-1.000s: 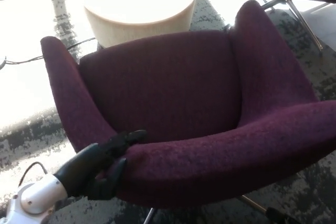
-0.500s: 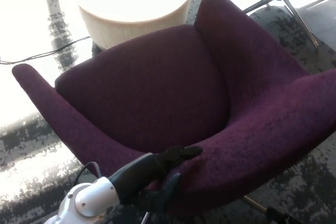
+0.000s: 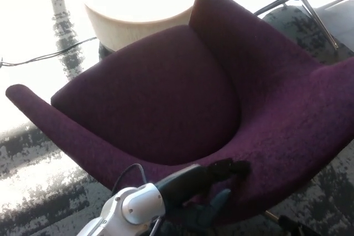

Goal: The robot stands in front of a sofa and uses its left hand to push the left side of the sofa

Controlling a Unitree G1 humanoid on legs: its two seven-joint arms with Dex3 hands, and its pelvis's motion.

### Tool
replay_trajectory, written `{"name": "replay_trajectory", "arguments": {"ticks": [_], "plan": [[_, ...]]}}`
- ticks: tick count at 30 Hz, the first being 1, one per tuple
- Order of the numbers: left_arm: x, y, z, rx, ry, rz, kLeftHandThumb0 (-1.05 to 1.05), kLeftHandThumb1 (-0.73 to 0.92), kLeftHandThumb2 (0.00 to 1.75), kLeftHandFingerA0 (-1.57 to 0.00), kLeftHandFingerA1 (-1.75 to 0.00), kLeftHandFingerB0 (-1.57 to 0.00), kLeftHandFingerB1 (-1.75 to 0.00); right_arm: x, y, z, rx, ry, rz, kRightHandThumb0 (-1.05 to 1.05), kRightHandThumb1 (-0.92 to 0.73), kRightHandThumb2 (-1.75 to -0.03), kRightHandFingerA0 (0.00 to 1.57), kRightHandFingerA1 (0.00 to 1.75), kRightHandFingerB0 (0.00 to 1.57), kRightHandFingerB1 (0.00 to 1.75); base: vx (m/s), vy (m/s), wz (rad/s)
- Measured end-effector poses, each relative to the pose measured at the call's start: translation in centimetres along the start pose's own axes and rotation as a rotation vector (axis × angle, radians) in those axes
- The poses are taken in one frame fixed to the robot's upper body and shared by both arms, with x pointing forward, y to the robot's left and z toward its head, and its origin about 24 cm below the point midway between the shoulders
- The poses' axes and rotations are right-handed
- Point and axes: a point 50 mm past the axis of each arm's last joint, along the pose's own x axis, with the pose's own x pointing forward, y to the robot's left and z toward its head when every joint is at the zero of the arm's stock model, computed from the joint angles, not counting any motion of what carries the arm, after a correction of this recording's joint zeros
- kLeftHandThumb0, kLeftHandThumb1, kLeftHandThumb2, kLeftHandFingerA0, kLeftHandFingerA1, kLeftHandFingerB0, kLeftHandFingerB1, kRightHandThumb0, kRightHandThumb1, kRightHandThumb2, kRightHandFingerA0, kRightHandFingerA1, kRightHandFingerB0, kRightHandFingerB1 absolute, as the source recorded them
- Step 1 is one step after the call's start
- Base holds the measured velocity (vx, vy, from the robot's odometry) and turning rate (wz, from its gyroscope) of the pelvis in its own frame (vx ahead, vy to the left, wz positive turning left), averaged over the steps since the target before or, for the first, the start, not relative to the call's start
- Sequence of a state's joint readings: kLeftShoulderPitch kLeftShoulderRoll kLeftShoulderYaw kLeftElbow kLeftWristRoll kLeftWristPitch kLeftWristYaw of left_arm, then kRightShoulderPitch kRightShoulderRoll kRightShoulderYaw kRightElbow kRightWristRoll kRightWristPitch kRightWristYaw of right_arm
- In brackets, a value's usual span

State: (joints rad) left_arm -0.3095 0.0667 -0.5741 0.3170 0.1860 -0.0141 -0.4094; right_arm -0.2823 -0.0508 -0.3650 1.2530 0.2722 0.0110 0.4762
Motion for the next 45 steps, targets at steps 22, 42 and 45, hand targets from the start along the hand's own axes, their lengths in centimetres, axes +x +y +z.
{"name": "replay_trajectory", "arguments": {"ticks": [22,42,45], "plan": [[3.0,-1.8,2.8,0.076,0.012,-0.048,-0.87,0.92,1.28,0.0,-0.14,0.0,-0.14,0.0,-0.1,0.1,-0.055,0.018,0.003,-0.55,-0.26,-1.56,0.75,1.43,0.5,1.23,0.0,0.0,0.0],[3.2,-1.9,2.9,0.076,0.012,-0.041,-0.85,0.91,1.28,0.0,-0.14,-0.01,-0.15,-0.1,-0.2,0.3,-0.068,0.006,0.005,-0.54,-0.32,-1.58,0.52,1.36,0.37,1.17,0.0,0.0,0.0],[2.9,-1.7,2.6,0.076,0.016,-0.033,-0.87,0.92,1.29,0.0,-0.12,0.0,-0.14,-0.1,-0.2,0.3,-0.063,0.006,0.007,-0.56,-0.35,-1.55,0.52,1.37,0.33,1.14,0.0,0.0,0.0]]}}
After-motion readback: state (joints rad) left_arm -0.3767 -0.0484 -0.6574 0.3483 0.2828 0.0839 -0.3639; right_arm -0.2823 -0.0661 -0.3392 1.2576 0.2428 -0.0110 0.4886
